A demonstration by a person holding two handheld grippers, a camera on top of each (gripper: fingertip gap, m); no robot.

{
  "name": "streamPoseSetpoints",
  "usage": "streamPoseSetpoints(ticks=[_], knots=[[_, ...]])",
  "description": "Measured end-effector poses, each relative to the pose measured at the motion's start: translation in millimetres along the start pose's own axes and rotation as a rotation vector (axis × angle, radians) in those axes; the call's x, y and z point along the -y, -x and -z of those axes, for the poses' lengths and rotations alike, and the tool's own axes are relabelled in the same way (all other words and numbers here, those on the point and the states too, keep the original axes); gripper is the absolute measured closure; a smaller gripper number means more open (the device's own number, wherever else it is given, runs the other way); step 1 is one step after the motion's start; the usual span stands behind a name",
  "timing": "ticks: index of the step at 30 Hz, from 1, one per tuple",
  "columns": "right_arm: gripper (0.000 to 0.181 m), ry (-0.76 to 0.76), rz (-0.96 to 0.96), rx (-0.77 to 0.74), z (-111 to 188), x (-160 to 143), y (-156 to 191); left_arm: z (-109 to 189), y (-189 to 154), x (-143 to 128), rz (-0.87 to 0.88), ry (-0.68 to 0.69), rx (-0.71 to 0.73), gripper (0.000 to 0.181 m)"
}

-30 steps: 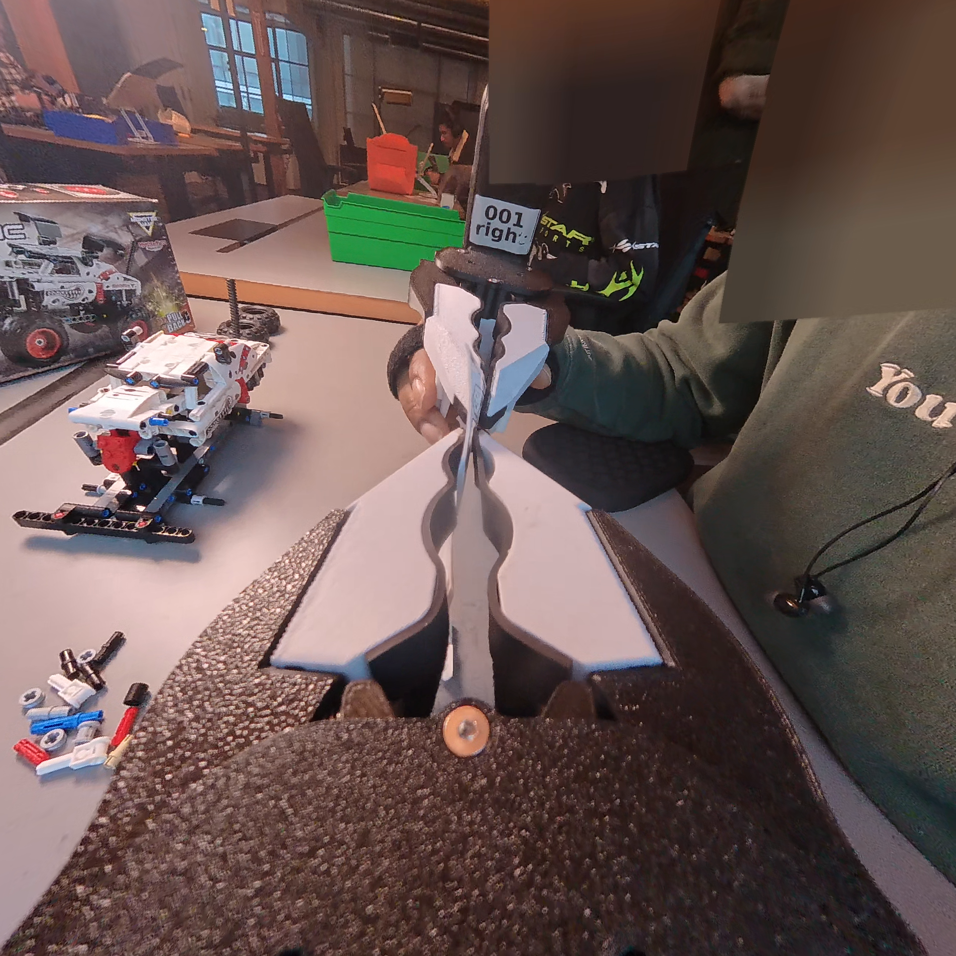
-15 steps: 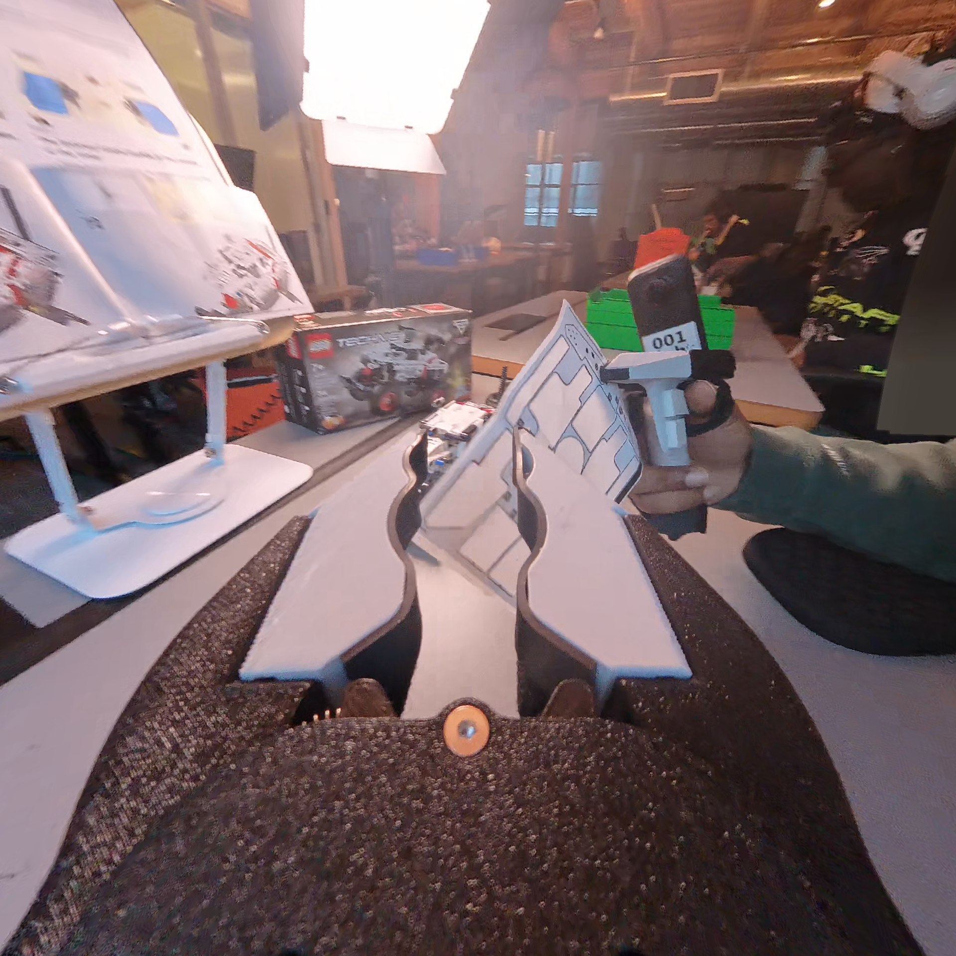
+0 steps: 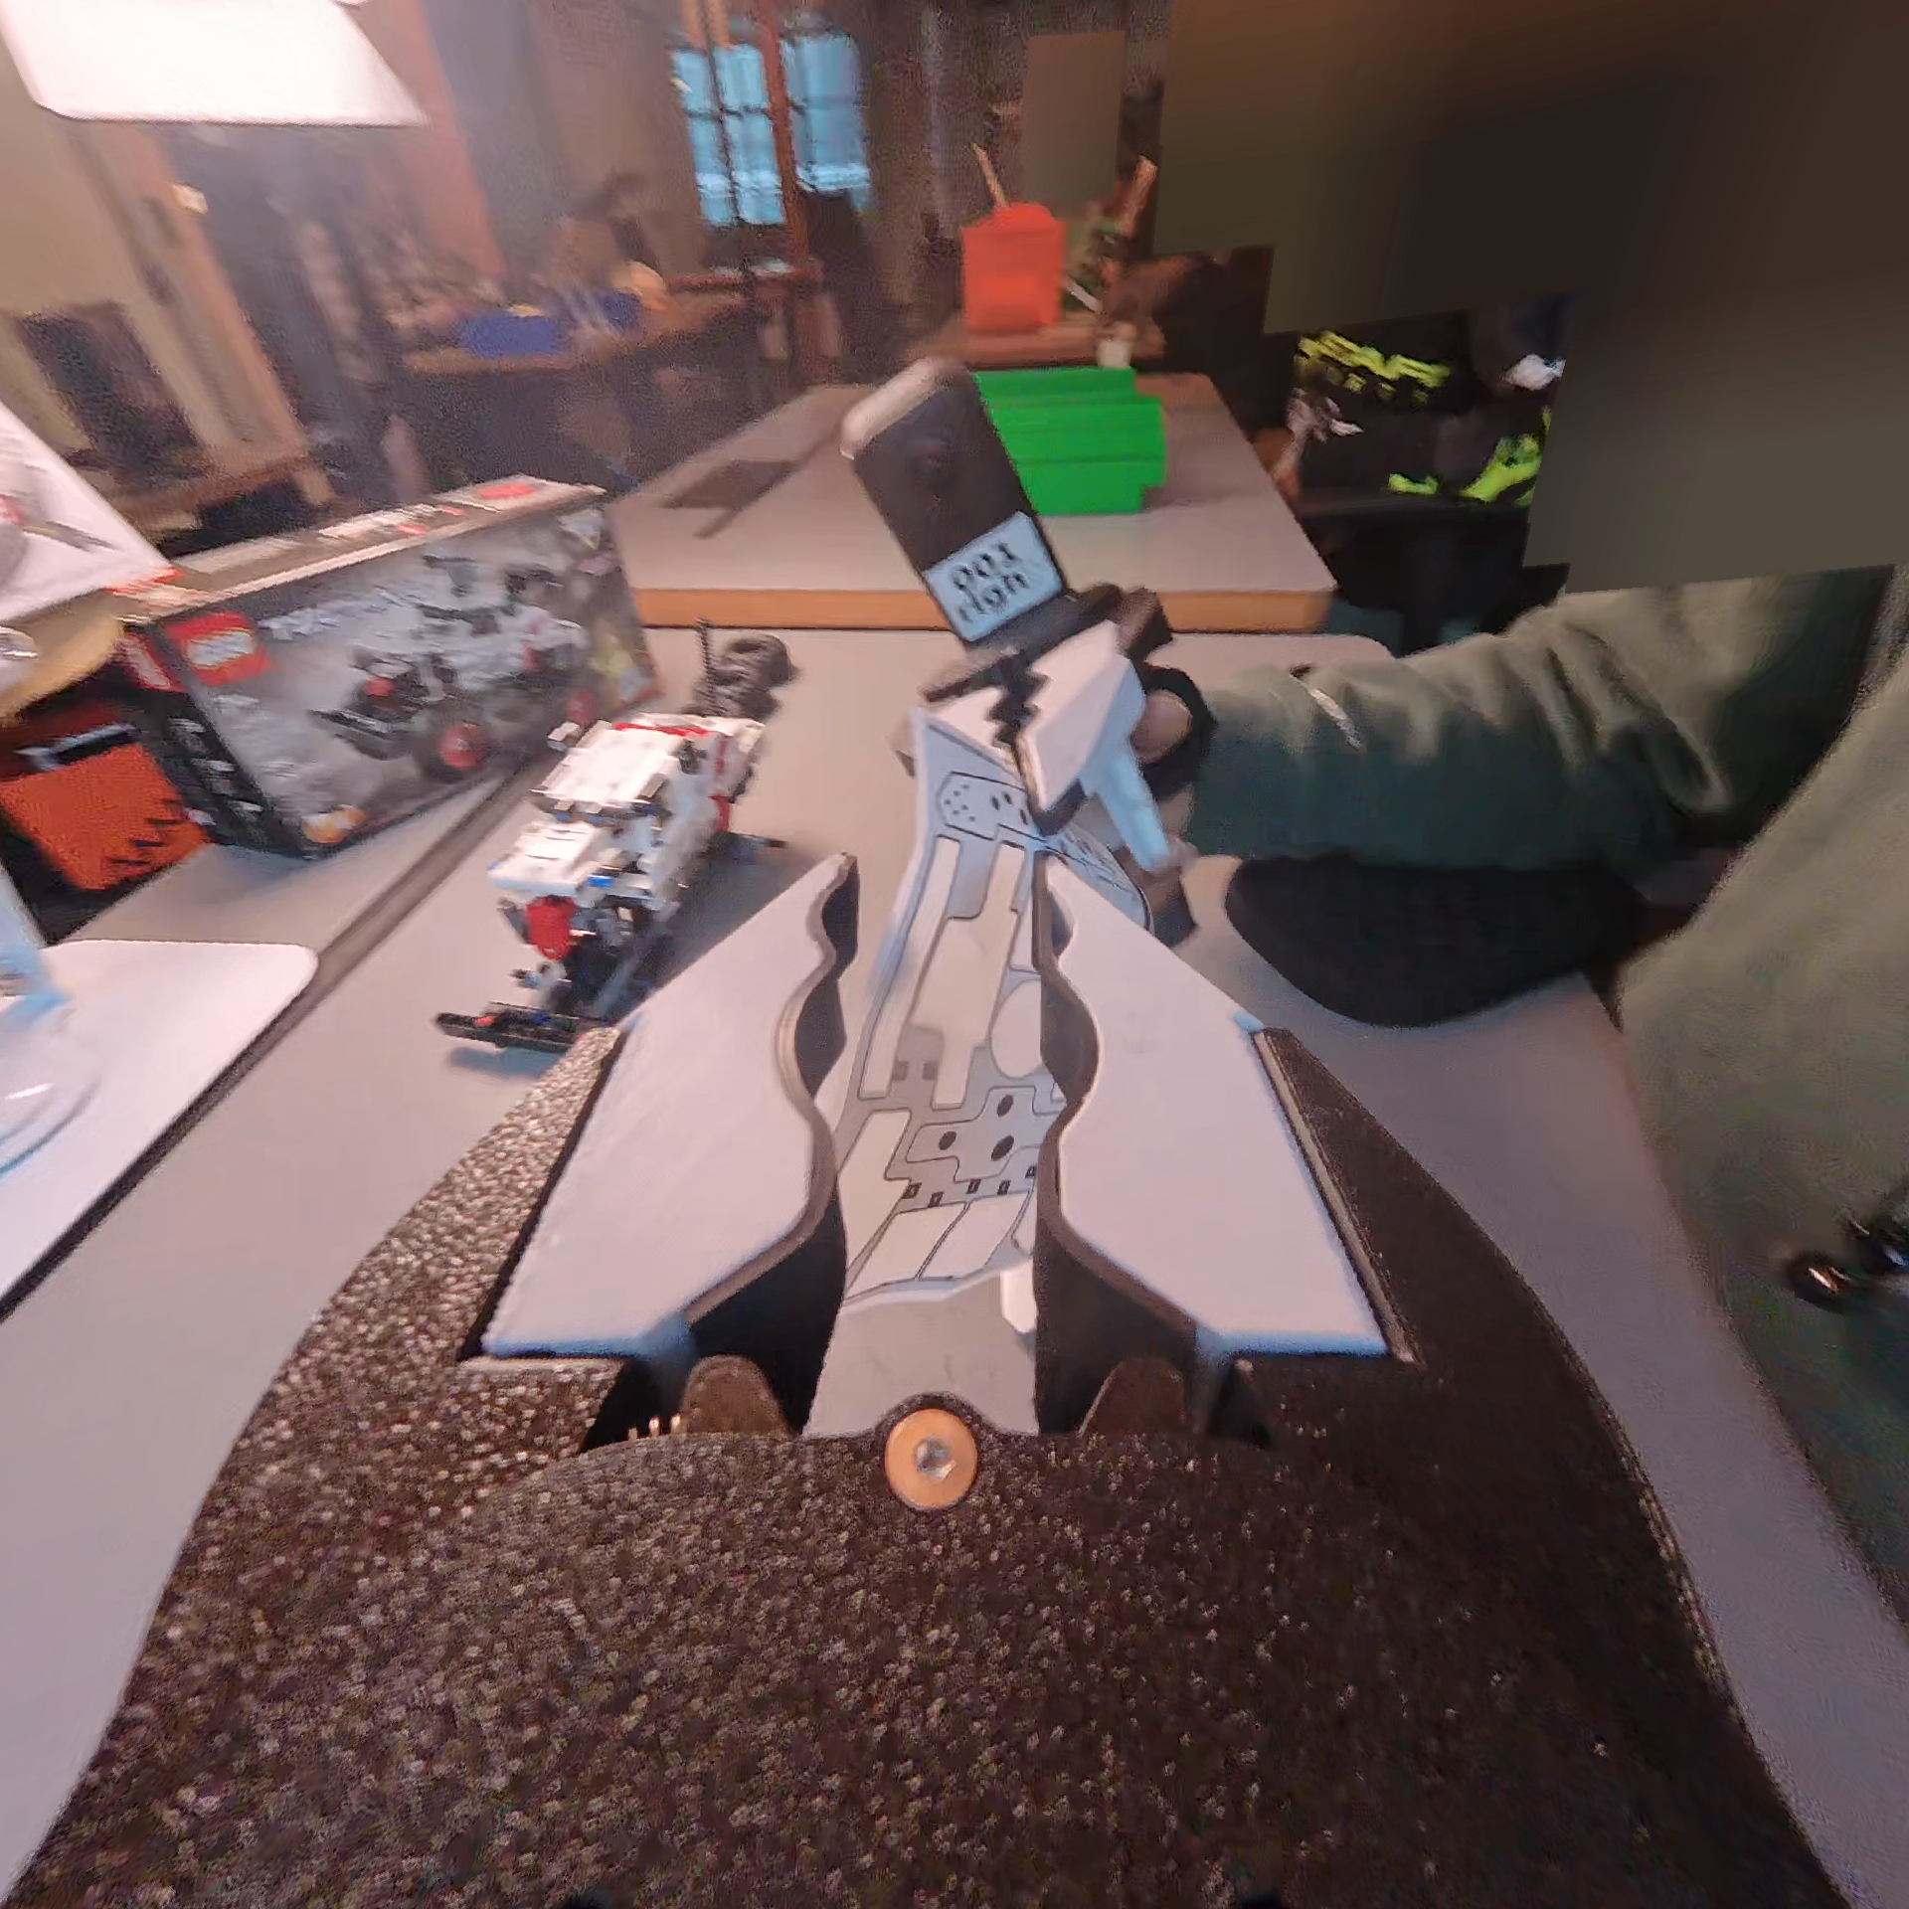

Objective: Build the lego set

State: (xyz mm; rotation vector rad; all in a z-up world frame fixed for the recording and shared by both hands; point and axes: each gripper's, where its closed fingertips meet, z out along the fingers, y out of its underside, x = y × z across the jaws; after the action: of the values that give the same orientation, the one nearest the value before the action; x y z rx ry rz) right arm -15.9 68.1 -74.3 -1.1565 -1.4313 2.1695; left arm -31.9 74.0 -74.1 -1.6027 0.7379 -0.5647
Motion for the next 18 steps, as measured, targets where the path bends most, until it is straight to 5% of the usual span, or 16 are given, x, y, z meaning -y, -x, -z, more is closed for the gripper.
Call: streamPoseSetpoints(ticks=[5, 10, 14, 18], knots=[[0.181, 0.062, -0.050, 0.030, 10.0, -5.6, 0.1, -4.5, -20.6, -3.9, 0.015, 0.010, -0.122, 0.181], [0.166, 0.127, 0.025, -0.164, 13.3, -9.2, -25.0, -10.6, -23.8, -7.4, 0.081, 0.013, -0.155, 0.181], [0.148, 0.191, 0.483, -0.485, 24.4, 16.1, -36.2, -10.4, -1.9, -10.3, 0.203, 0.004, -0.076, 0.181], [0.146, 0.332, 0.869, -0.595, 16.2, 19.8, -18.1, -10.8, 10.7, -14.9, 0.282, 0.003, -0.035, 0.181]])
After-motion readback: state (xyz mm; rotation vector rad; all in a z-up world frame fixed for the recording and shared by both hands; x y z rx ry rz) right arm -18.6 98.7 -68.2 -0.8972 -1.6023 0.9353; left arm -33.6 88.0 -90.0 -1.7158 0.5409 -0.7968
